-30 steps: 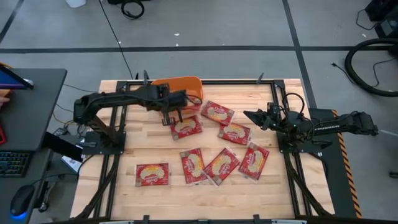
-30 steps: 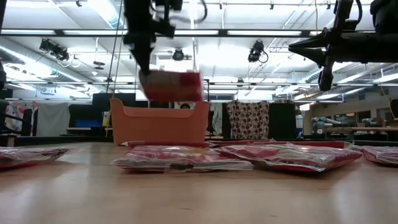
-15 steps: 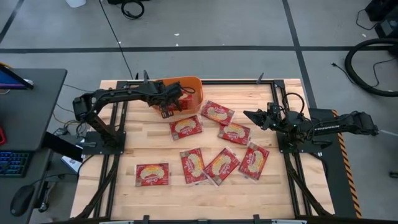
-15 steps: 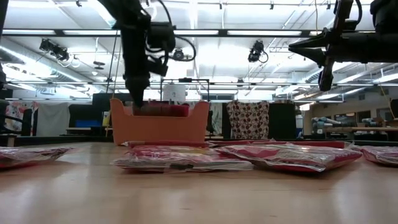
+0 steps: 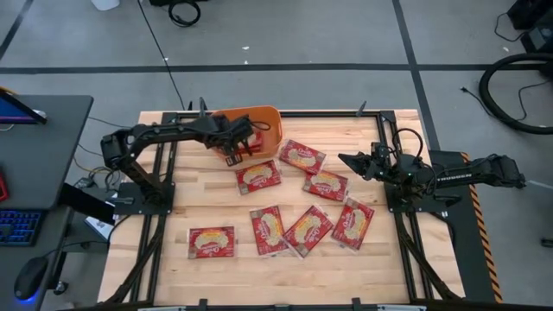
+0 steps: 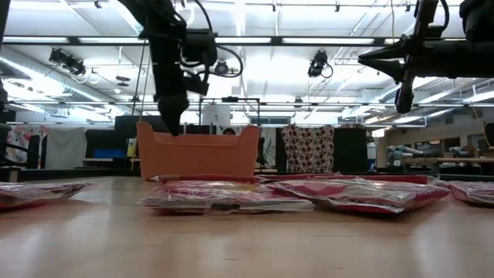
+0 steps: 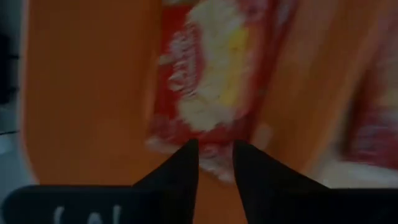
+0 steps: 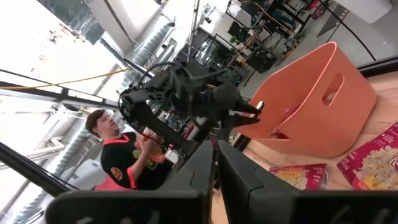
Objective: Sort popcorn bags into baskets
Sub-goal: Put the red popcorn bag into the orange bin
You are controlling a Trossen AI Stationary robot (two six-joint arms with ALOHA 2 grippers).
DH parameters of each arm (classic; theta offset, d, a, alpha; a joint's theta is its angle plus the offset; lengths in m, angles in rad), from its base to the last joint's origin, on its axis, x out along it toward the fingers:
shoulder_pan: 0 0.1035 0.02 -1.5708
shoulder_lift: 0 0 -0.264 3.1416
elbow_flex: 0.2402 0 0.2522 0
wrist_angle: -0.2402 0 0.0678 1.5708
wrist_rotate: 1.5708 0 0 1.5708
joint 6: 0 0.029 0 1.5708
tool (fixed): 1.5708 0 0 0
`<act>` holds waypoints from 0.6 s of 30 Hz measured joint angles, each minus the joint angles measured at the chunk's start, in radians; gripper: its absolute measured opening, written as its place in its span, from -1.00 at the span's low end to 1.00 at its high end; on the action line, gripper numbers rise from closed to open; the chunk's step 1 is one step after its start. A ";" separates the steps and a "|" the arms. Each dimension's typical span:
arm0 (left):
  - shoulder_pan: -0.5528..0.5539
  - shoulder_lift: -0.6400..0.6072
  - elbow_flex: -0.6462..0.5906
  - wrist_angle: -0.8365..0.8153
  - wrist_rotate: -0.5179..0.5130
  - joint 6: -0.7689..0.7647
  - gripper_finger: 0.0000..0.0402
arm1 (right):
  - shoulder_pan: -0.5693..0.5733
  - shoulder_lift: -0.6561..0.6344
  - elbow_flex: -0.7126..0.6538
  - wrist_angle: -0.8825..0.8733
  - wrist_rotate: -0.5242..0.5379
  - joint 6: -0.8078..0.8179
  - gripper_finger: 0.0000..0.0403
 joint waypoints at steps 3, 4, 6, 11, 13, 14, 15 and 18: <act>-0.020 0.000 0.040 0.003 0.225 -0.004 -0.44 | 0.000 0.000 0.000 0.000 0.000 -0.001 -0.86; -0.032 -0.001 0.048 0.014 0.305 -0.003 -0.44 | 0.000 0.000 0.000 0.000 0.000 -0.003 -0.86; -0.062 -0.001 0.051 0.030 0.418 -0.003 -0.44 | 0.000 0.000 0.000 0.000 0.000 -0.005 -0.86; -0.175 0.000 0.050 0.027 0.384 -0.014 -0.43 | 0.000 0.000 0.000 0.000 0.000 -0.007 -0.86; -0.230 0.000 0.050 0.035 0.315 -0.030 -0.41 | 0.000 0.000 0.000 0.000 0.000 -0.009 -0.86; -0.261 0.000 0.050 0.047 0.278 -0.035 -0.38 | 0.000 0.000 0.000 0.000 0.000 -0.012 -0.86; -0.291 0.000 0.050 0.059 0.239 -0.038 -0.35 | 0.000 0.000 0.000 0.000 0.000 -0.015 -0.86; -0.375 0.004 0.050 0.105 0.130 -0.040 -0.21 | 0.000 0.000 0.000 0.000 0.000 -0.019 -0.86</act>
